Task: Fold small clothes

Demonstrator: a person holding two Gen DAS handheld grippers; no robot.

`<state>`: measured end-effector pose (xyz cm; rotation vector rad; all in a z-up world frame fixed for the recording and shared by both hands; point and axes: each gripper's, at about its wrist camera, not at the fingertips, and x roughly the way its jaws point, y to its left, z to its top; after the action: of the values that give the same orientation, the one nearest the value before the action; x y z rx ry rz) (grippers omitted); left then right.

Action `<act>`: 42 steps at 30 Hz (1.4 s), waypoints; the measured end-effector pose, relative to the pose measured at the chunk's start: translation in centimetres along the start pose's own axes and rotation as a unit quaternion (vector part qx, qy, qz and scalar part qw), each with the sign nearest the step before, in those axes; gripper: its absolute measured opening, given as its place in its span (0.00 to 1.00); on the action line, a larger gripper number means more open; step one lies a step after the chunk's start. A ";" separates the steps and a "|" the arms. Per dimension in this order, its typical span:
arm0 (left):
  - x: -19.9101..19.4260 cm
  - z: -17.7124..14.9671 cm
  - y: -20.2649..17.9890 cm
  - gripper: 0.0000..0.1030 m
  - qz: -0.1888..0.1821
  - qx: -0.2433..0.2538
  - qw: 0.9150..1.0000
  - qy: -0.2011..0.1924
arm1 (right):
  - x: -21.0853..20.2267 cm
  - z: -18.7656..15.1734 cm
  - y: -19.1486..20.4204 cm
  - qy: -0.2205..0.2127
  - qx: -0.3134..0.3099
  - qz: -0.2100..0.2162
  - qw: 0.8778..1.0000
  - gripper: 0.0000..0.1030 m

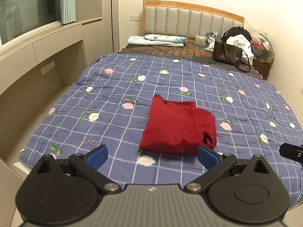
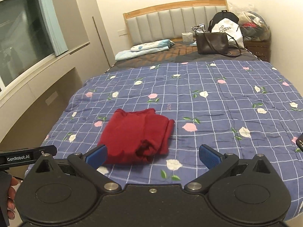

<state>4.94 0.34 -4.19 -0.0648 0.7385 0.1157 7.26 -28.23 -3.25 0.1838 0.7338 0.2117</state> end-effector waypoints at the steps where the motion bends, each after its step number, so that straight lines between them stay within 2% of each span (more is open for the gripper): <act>1: -0.6 -0.3 0.1 1.00 0.004 0.004 1.000 0.000 | -0.4 -0.3 0.1 0.002 0.000 0.002 1.000 0.99; 7: -3.3 -1.8 1.6 1.00 0.023 0.011 1.000 -0.002 | -2.4 -1.8 0.6 0.022 0.006 0.020 1.000 0.99; 15: -3.6 -2.9 3.7 1.00 0.021 0.011 1.000 0.015 | -3.2 -3.4 2.2 0.044 0.007 0.027 0.999 0.99; 22: -3.0 -3.2 5.8 1.00 0.001 0.019 0.999 0.028 | -3.1 -4.5 3.5 0.063 0.010 0.015 0.998 0.99; 34: -1.6 -3.5 8.7 1.00 -0.038 0.045 0.997 0.047 | -3.2 -6.3 7.0 0.062 0.023 -0.017 0.998 1.00; 42: -0.7 -3.9 9.6 1.00 -0.050 0.054 0.995 0.070 | -2.7 -7.3 8.3 0.074 0.038 -0.035 0.996 0.99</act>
<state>0.59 9.42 -6.73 -0.0075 0.8793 -0.0247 -0.74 -20.23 -4.86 0.2157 0.8952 0.1307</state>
